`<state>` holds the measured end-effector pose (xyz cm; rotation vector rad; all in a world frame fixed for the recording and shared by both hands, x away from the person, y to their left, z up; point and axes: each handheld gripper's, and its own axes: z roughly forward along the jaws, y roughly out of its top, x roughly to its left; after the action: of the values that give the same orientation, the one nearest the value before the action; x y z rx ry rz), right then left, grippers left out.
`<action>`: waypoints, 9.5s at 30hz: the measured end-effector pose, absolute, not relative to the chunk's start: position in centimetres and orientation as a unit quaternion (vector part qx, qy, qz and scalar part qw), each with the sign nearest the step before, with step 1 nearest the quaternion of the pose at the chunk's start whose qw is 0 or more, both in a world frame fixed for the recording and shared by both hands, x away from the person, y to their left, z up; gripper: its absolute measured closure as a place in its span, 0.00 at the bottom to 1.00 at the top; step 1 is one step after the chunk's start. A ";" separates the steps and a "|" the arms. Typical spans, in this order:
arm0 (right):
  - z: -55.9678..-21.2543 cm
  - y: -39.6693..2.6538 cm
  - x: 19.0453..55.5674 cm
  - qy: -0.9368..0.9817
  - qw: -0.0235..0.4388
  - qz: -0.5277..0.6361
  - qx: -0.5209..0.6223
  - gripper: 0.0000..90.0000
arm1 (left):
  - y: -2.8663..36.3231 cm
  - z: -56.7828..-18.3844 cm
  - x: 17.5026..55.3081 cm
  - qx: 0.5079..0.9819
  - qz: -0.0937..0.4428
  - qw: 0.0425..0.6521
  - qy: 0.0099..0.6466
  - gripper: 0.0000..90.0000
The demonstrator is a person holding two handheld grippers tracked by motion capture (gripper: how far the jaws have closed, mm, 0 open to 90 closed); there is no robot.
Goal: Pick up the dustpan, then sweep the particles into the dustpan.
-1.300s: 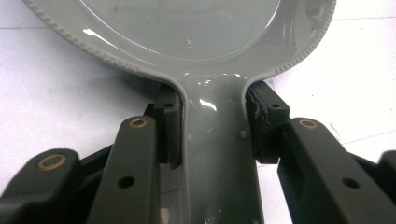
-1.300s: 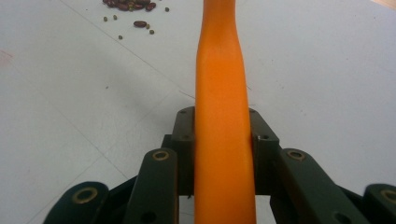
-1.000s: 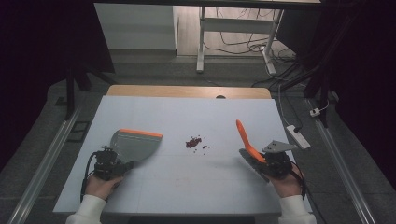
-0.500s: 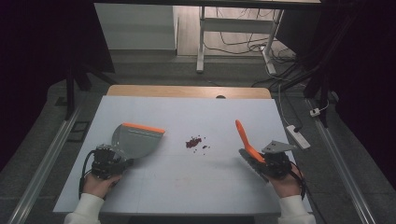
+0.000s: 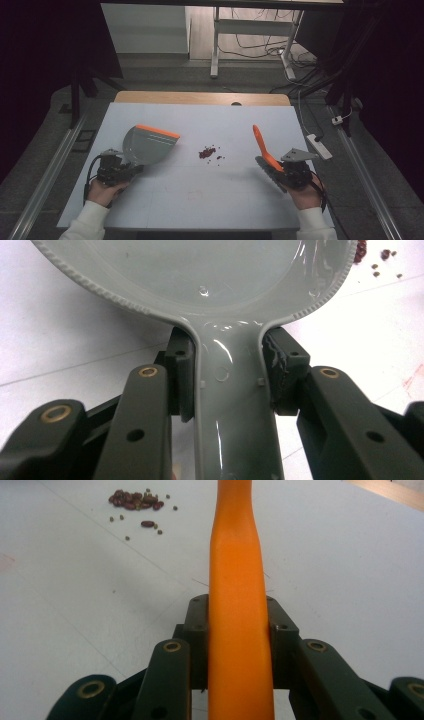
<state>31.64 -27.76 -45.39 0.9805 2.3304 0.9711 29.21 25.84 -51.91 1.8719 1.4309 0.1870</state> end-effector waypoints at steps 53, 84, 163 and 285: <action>-45.3 -27.4 31.6 0.836 0.212 0.366 0.348 0.78 | 24.5 -49.1 26.6 0.843 0.053 0.397 0.359 0.68; -44.7 -24.8 34.2 0.839 0.216 0.375 0.331 0.78 | 22.9 -49.5 26.9 0.877 0.013 0.322 0.357 0.68; -47.8 -14.1 43.2 0.874 0.203 0.325 0.298 0.78 | 19.6 -50.5 30.6 0.896 -0.051 0.296 0.328 0.68; -47.5 -12.1 40.8 0.865 0.178 0.378 0.277 0.78 | 18.9 -50.9 30.6 0.899 -0.056 0.284 0.329 0.68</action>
<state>40.75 -12.06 -47.50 0.7829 2.4475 1.0704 30.56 18.91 -50.87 2.4044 0.8805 -0.1493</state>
